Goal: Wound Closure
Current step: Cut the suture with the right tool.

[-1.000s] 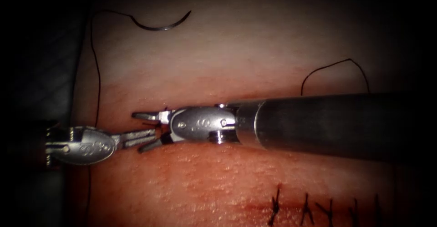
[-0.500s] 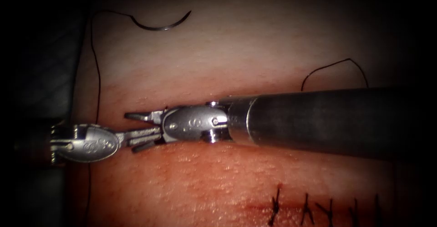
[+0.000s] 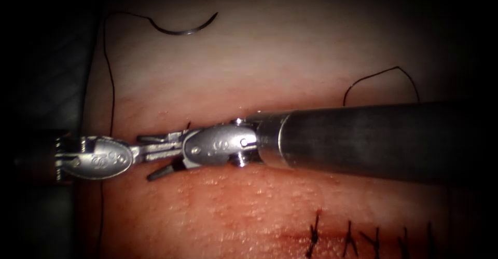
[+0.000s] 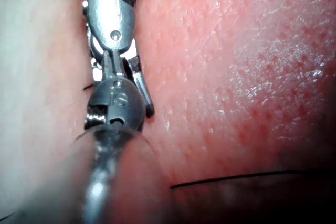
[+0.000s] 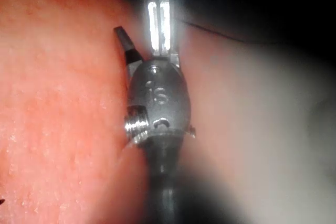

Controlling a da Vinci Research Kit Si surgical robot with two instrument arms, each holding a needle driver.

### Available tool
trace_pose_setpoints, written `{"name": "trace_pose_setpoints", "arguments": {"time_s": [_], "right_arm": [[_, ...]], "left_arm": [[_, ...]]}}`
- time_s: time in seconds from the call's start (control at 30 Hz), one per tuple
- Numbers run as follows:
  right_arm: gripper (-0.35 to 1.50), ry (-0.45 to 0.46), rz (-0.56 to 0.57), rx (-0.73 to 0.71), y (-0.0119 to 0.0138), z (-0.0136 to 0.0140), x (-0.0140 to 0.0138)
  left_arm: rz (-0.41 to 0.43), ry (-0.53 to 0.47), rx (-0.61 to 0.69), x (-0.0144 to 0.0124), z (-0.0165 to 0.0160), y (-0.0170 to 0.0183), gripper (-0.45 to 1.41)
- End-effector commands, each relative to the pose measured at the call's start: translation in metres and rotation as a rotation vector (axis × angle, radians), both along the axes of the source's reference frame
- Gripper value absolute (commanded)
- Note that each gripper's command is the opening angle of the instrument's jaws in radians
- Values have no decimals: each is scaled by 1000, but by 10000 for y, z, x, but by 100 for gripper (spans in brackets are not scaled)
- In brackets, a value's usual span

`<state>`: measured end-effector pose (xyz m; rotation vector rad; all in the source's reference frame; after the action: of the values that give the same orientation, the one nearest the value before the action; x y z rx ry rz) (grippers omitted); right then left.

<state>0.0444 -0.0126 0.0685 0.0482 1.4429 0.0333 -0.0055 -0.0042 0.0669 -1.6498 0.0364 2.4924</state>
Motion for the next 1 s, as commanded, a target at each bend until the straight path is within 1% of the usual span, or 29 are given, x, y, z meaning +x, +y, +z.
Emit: {"name": "trace_pose_setpoints", "arguments": {"time_s": [0.03, 0.07, 0.13, 0.2, 0.37, 0.4, 0.43, 0.47, 0.57, 0.6, 0.73, 0.77, 0.8, 0.87, 0.97, 1.0], "right_arm": [[73, 7, 5, -2, 3, 5, 6], [49, 14, 7, -8, 4, 5, 6], [-35, 32, 0, -20, 7, 3, 5], [-35, 61, 22, -39, 13, 1, 2], [-35, 59, 57, -32, 20, -4, -7], [47, 27, 78, -38, 21, -4, -10], [148, -15, 102, -25, 22, -3, -14], [148, -15, 102, -25, 22, -3, -14], [148, -63, 84, -19, 24, 0, -35], [148, -88, 88, -11, 28, -1, -52], [148, -112, 86, 7, 33, -8, -87], [148, -114, 101, 16, 36, -14, -106], [148, -113, 107, 20, 37, -17, -113], [148, -119, 127, 29, 37, -26, -137], [148, -122, 137, 31, 36, -29, -150], [148, -121, 138, 31, 35, -30, -152]], "left_arm": [[4, -6, 0, -5, 7, 0, -45], [5, -7, -1, -5, 8, 1, -45], [4, -10, 4, -4, 11, 1, -45], [5, -12, 2, -4, 14, 1, -45], [6, -13, 2, -2, 15, -5, -45], [8, -14, 2, 0, 12, -6, -45], [10, -16, 3, 2, 8, -7, -45], [10, -16, 3, 2, 8, -7, -45], [7, -23, 3, 6, -1, -10, -45], [6, -28, 1, 10, -5, -11, -45], [-3, -26, -4, 23, -10, -13, -45], [-13, -17, -8, 33, -10, -14, -45], [-16, -12, -9, 37, -10, -14, -45], [-31, 6, -18, 57, -7, -15, -45], [-52, 37, -24, 70, 4, -13, -45], [-56, 38, -27, 70, 7, -14, -45]]}}
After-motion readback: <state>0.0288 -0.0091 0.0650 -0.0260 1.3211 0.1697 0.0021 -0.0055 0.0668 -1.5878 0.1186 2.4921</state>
